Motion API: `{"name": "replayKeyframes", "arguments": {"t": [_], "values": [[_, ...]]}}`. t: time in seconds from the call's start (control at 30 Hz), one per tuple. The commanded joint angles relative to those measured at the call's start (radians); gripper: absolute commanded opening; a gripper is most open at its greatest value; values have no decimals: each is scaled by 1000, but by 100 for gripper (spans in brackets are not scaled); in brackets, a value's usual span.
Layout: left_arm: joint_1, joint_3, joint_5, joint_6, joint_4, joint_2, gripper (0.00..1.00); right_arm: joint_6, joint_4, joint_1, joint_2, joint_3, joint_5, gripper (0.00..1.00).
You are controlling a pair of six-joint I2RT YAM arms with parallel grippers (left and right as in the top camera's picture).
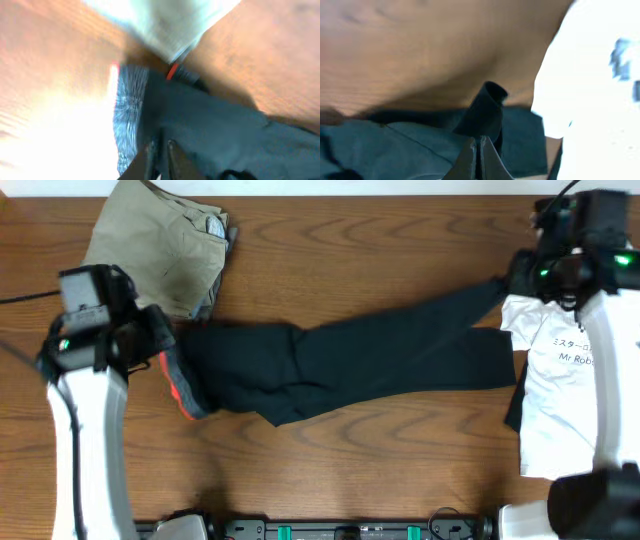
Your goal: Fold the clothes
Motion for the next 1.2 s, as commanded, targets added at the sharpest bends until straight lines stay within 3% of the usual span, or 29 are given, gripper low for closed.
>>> {"name": "replayKeyframes", "arguments": {"t": [0.0, 0.03, 0.33, 0.6, 0.87, 1.0, 1.17], "values": [[3, 16, -13, 56, -2, -101, 17, -36, -6, -24, -62, 50, 1, 1], [3, 16, -13, 67, -2, -126, 21, -44, -4, -29, -75, 55, 0, 1], [2, 11, -5, 82, -16, -155, 22, -95, -31, -42, -120, 68, -38, 1], [2, 11, -4, 100, 13, 78, 22, -107, -92, -66, -96, 53, -11, 1], [3, 11, -5, 120, 152, 358, 23, -158, -71, -84, -40, 38, -56, 1], [3, 11, -5, 119, 228, 444, 33, -164, -68, -84, -20, 38, -57, 1], [6, 11, -52, 119, 253, 499, 61, -167, -68, -84, -16, 37, -56, 1]]}}
